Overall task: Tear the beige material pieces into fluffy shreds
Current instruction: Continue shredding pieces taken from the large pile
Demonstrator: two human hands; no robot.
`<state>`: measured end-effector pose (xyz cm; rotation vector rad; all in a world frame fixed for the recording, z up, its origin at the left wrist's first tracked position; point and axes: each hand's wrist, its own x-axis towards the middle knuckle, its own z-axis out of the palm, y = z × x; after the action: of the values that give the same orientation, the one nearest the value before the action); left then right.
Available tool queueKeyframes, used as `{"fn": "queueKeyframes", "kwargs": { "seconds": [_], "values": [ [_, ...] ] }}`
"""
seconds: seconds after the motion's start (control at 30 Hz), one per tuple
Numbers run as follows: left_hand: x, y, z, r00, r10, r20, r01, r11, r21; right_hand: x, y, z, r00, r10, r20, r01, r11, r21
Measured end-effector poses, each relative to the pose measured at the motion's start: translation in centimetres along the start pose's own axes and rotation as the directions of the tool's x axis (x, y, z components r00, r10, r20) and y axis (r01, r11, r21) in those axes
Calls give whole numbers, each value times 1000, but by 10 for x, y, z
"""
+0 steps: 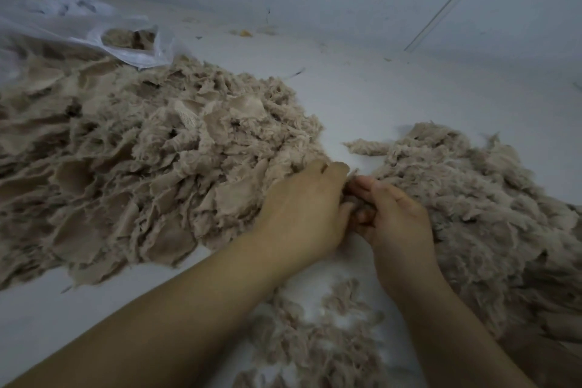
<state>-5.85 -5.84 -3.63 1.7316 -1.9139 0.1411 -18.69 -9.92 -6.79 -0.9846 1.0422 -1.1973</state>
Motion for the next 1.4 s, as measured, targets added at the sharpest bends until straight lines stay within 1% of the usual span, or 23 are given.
{"fn": "queueKeyframes", "kwargs": {
  "seconds": [0.03, 0.07, 0.13, 0.23, 0.3, 0.37, 0.4, 0.43, 0.53, 0.63, 0.73, 0.83, 0.9, 0.97, 1.03, 1.07, 1.1, 1.13, 1.2, 1.27, 1.3, 1.33, 1.4],
  "values": [
    [2, 2, 6, 991, -71, 114, 78, 995, -55, 0, 0, 1, 1000, -5, 5, 6, 1000, -16],
    [4, 0, 13, 977, -118, 177, 133, 988, -76, 0, 0, 1, 1000, -14, 12, 15, 999, -33],
    [8, -6, 20, 967, -178, 184, 205, 968, -142, -1, 2, 2, 999, -33, 37, 35, 996, -80],
    [9, -10, 23, 976, -186, 110, 207, 953, -222, -2, 6, 2, 995, -51, 81, 68, 973, -222],
    [8, -11, 20, 975, -220, -39, 197, 929, -312, 0, 8, 2, 994, -39, 104, 71, 946, -315],
    [8, -11, 15, 944, -264, -198, 151, 879, -452, 2, 7, 1, 993, -32, 115, 72, 931, -359],
    [6, -10, 13, 936, -259, -236, 117, 866, -487, 2, 7, 0, 991, -38, 124, 82, 925, -370],
    [4, -9, 11, 941, -229, -251, 83, 872, -483, 1, 7, 1, 989, -50, 137, 99, 920, -378],
    [-6, -2, 9, 956, -59, -287, -35, 950, -311, -4, 5, 2, 989, -70, 132, 116, 916, -385],
    [-13, 4, 6, 950, 36, -311, -142, 935, -324, -4, 2, 2, 994, -62, 86, 89, 928, -363],
    [-16, 6, 4, 952, 11, -307, -111, 944, -311, -5, 0, 4, 997, -57, 59, 72, 956, -286],
    [-17, 0, 3, 939, -45, -342, -50, 963, -264, -6, 0, 3, 994, -81, 75, 98, 962, -256],
    [-16, -5, 4, 927, -33, -374, -62, 969, -239, -8, -2, 3, 992, -77, 103, 99, 968, -231],
    [-17, -5, 5, 928, 94, -361, -166, 971, -173, -9, -4, 5, 986, -74, 147, 101, 978, -183],
    [-20, -3, 8, 901, 316, -297, -349, 935, -63, -9, -4, 5, 986, -53, 156, 72, 991, -115],
    [-22, -2, 9, 885, 386, -260, -413, 909, -56, -8, -4, 4, 988, -27, 150, 40, 996, -81],
    [-24, -2, 11, 889, 394, -232, -425, 899, -103, -8, -4, 3, 990, -8, 139, 16, 998, -58],
    [-24, -3, 11, 921, 323, -218, -366, 909, -198, -6, -4, 1, 992, 7, 127, -1, 999, -46],
    [-21, -5, 11, 976, 11, -216, -107, 891, -442, -4, -4, -1, 993, 17, 121, -11, 999, -53],
    [-15, -9, 11, 946, -276, -172, 130, 805, -579, -3, -2, -3, 992, 11, 125, -6, 999, -42],
    [-12, -10, 10, 931, -350, -102, 223, 769, -599, -2, -1, -4, 992, 10, 128, -7, 1000, -29],
    [-10, -10, 10, 927, -374, 4, 299, 737, -606, -2, -1, -4, 990, 16, 139, -14, 1000, -15],
    [-9, -6, 10, 918, -324, 229, 389, 613, -688, 0, -1, -4, 987, 15, 160, -17, 1000, 12]
  ]
}}
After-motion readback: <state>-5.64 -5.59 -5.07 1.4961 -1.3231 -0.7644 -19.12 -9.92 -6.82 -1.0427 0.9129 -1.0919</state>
